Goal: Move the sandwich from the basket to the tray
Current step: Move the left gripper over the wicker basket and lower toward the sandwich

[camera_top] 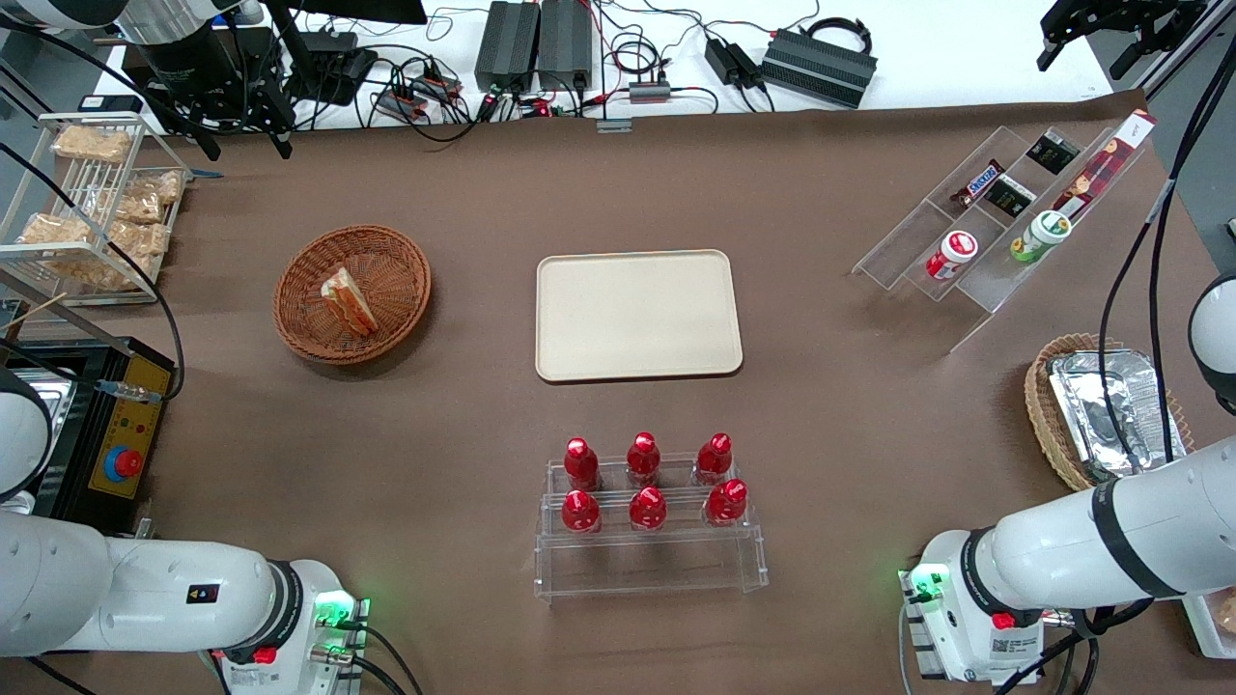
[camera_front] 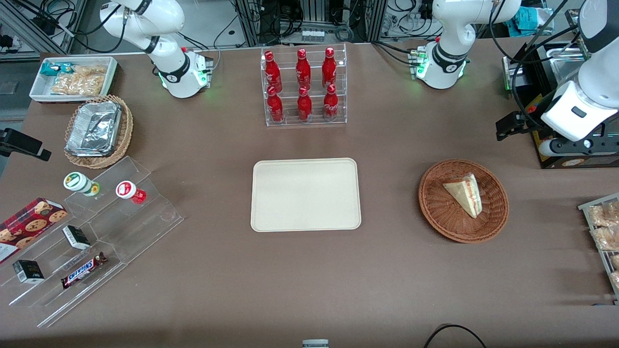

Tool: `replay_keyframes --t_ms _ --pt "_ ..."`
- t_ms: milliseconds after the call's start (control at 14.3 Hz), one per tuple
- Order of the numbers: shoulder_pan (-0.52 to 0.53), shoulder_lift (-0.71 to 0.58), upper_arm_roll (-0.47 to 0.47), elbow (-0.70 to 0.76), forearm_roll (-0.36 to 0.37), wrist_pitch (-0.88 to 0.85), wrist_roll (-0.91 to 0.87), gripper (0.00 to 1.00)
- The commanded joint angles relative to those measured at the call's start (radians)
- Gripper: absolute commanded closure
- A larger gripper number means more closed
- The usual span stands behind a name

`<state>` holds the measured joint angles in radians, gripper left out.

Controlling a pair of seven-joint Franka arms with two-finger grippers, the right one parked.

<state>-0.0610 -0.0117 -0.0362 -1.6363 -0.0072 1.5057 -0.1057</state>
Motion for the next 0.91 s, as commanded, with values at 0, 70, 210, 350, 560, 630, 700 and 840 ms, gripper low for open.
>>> replay_keyframes --t_ms 0,70,210,350,560,630,700,840 --pt "0.000 0.007 0.002 0.010 0.004 -0.001 0.014 0.00" --pt "0.001 0.007 0.004 0.007 0.004 -0.004 0.014 0.00" --pt "0.021 0.027 0.004 0.006 0.003 -0.012 0.011 0.00" --pt "0.023 0.050 0.004 -0.031 0.001 0.004 0.012 0.00" --pt "0.023 0.056 0.004 -0.152 0.007 0.065 0.012 0.00" --pt "0.023 0.052 0.005 -0.213 0.007 0.133 0.012 0.00" --pt "0.023 0.052 0.005 -0.276 0.007 0.219 0.011 0.00" --pt "0.030 0.053 0.005 -0.403 0.007 0.399 0.008 0.00"
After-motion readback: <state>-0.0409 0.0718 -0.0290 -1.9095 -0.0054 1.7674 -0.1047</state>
